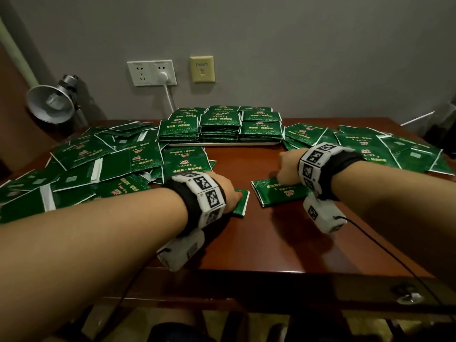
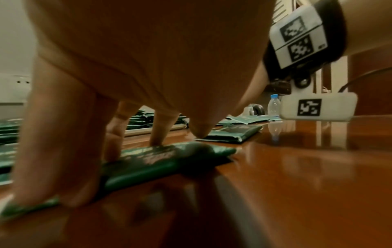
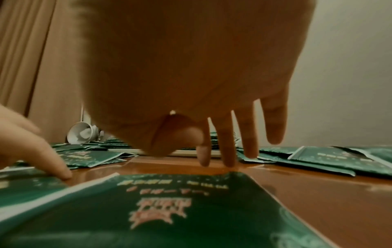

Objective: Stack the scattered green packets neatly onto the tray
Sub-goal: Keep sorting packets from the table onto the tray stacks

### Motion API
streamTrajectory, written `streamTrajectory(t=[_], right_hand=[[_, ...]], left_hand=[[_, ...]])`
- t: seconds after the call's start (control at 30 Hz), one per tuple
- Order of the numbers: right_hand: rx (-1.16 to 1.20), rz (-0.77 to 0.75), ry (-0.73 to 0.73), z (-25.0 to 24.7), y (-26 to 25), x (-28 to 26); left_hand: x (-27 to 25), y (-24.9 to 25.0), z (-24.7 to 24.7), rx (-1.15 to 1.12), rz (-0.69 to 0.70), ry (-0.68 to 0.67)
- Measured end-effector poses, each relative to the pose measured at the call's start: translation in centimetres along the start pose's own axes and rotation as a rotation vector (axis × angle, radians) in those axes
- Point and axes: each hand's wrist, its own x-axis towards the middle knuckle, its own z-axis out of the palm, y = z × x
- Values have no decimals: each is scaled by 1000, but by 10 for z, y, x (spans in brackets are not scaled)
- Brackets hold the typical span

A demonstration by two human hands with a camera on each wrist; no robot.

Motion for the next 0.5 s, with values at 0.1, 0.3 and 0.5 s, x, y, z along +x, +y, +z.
streamTrajectory(t=[0.1,0.3,0.5], right_hand=[[-38,-89,-28,7,-4,4],[-144,-60,26,1,3,-23],[-69,-103,30,6,6,-12]], left_hand=[[-5,7,-8,-80,52,7],[5,4,-6,-344,77,62],[7,-5,7,-207,-180,-10]])
